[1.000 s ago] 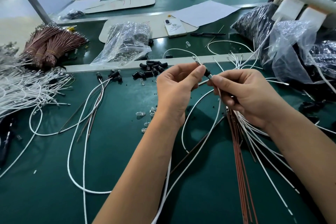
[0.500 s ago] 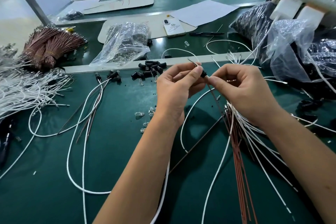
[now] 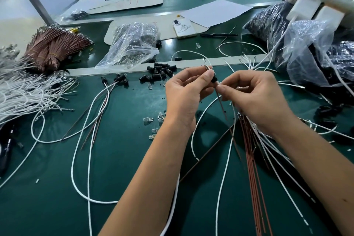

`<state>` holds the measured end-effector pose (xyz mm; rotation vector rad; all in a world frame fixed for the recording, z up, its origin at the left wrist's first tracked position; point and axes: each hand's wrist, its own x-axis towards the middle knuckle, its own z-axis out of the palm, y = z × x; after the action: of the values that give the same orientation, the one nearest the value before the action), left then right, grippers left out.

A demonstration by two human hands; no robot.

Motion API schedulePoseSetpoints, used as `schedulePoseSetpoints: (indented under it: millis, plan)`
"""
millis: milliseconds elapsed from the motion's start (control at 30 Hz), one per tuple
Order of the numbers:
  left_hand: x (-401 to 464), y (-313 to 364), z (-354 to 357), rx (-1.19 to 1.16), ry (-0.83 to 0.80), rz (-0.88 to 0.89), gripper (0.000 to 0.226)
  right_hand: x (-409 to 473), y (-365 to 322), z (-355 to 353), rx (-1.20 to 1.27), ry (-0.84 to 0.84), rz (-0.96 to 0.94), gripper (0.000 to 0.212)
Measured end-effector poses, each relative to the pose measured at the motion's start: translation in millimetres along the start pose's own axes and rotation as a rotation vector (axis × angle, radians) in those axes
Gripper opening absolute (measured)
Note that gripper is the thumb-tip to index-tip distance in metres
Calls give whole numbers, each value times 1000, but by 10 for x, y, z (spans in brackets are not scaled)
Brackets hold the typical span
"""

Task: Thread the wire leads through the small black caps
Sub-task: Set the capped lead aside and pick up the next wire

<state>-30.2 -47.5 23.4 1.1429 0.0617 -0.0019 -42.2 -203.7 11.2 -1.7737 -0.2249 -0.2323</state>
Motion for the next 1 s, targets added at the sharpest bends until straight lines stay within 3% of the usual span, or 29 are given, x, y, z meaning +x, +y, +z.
schedulePoseSetpoints:
  millis: [333, 667, 1000]
  plan:
    - [-22, 41, 8, -3, -10, 38, 10, -6, -22, 35, 203, -100, 174, 33]
    - [-14, 41, 1, 18, -66, 39, 11, -3, -71, -31, 308, -211, 246, 27]
    - [2, 53, -47, -30, -135, 60, 9, -23, -125, -11, 318, -188, 198, 25]
